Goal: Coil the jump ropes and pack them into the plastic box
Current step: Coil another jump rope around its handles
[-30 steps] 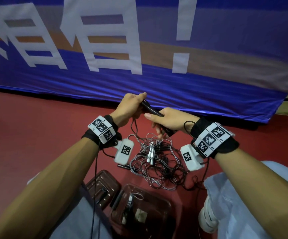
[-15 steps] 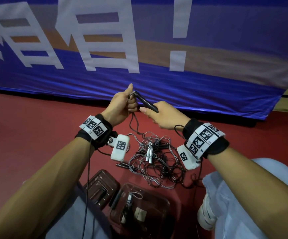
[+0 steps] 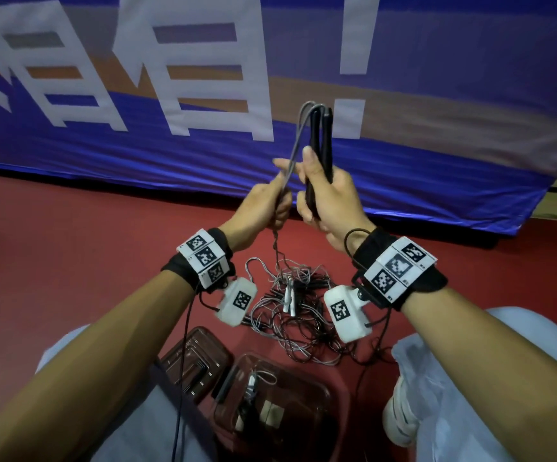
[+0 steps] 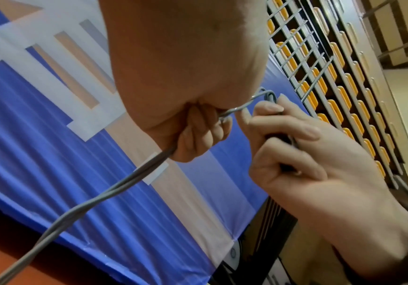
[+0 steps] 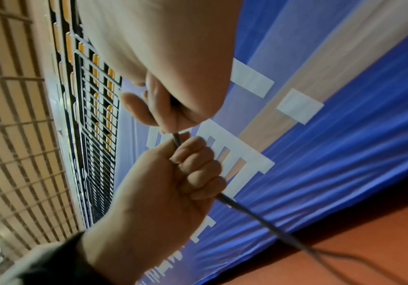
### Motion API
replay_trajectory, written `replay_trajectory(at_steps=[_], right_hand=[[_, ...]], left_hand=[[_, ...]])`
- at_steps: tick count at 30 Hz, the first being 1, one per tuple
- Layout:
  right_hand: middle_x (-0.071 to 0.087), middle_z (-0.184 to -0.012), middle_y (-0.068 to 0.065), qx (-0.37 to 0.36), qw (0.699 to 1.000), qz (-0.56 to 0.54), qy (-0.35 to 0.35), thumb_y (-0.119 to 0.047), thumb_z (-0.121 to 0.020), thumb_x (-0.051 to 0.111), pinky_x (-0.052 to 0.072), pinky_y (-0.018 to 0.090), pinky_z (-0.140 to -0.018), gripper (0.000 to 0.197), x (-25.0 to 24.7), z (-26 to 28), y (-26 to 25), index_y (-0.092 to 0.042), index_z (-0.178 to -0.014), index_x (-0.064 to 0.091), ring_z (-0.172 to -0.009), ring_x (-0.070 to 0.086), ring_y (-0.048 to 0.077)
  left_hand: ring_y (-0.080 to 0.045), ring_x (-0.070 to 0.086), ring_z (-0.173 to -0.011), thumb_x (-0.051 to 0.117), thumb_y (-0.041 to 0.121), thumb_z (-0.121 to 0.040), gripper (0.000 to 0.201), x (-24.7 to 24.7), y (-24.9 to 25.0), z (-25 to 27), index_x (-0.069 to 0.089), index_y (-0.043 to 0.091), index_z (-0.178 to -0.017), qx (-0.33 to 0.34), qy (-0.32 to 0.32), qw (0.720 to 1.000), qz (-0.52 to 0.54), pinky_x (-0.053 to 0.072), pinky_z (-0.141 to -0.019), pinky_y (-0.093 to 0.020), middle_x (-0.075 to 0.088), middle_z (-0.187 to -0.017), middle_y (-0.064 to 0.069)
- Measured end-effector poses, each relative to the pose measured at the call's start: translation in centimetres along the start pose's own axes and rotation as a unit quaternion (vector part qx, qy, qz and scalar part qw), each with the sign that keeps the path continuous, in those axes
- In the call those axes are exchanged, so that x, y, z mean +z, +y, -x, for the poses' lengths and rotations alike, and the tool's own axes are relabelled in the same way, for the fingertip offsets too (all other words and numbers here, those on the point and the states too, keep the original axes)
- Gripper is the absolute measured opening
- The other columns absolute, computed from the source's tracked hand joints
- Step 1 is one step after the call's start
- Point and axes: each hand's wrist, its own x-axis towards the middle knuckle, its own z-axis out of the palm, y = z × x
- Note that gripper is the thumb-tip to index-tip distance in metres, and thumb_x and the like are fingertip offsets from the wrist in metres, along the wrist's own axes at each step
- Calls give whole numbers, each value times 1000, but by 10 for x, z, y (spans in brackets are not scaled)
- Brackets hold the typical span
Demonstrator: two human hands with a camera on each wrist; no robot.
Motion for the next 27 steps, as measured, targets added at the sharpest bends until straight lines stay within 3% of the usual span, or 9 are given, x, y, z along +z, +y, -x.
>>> replay_trajectory(at_steps=[2,6,9,12,14,18,21,23,27], right_hand=[[69,-116,30,-1,996,-75,-39,-50,-105,43,20,18,-34,43,3,2,-3,-17,-81,57,-34,30,17],[67,-93,10,21,996,-74,-48,-41,-109,42,17,16,-36,39,-3,-3,-2,-11,-85,45,-35,28,10],[59,-84,9,82,995,-10,-61,-44,-107,46,19,14,-36,40,-13,-7,1,-12,-84,48,-37,28,11],[59,-82,9,158,980,76,-93,-44,-107,48,20,13,-35,38,-19,-4,6,-13,-86,49,-38,30,8],[59,-81,9,201,963,124,-126,-44,-107,47,20,12,-36,37,-20,1,11,-14,-84,48,-37,30,6],[60,-76,5,253,931,157,-212,-46,-107,46,20,13,-35,37,-17,10,12,-15,-86,48,-39,28,7],[61,-78,6,280,911,165,-252,-48,-106,46,20,14,-35,38,-16,12,10,-12,-94,51,-39,29,7],[62,-80,7,309,902,137,-269,-46,-107,46,20,14,-32,37,-16,11,10,-11,-97,51,-38,29,5],[59,-87,9,379,881,20,-282,-46,-107,45,21,14,-28,38,-13,7,9,-11,-95,53,-37,33,2]], left_hand=[[-14,22,-46,33,35,-104,51,8,-3,1,37,16,-57,-21,-8,1000,5,18,-49,-24,29,-50,-3],[-14,28,-45,34,24,-99,38,18,-4,10,42,15,-64,-39,-67,995,-69,24,-47,-24,37,-51,-2],[-12,52,-55,45,19,-103,17,3,-10,4,52,7,-94,43,-42,975,-216,43,-55,-28,59,-70,-5],[-14,61,-102,63,22,-94,54,-17,-16,3,36,11,-139,214,98,882,-408,51,-83,-27,58,-128,-7],[-20,53,-122,66,16,-88,69,-27,-10,5,33,9,-148,335,151,792,-488,49,-91,-26,47,-144,-9],[-32,56,-86,57,9,-79,26,-32,-3,6,60,7,-104,438,48,649,-620,48,-66,-44,62,-103,-11],[-30,55,-62,65,13,-80,10,-34,-4,8,55,11,-77,419,12,648,-636,32,-44,-31,57,-72,-5],[-28,55,-52,74,23,-83,27,-40,-5,9,54,14,-68,413,7,642,-646,25,-43,-26,57,-63,-2],[-30,51,-43,58,39,-89,37,-49,2,12,49,19,-59,389,6,629,-673,22,-45,-24,57,-54,0]])
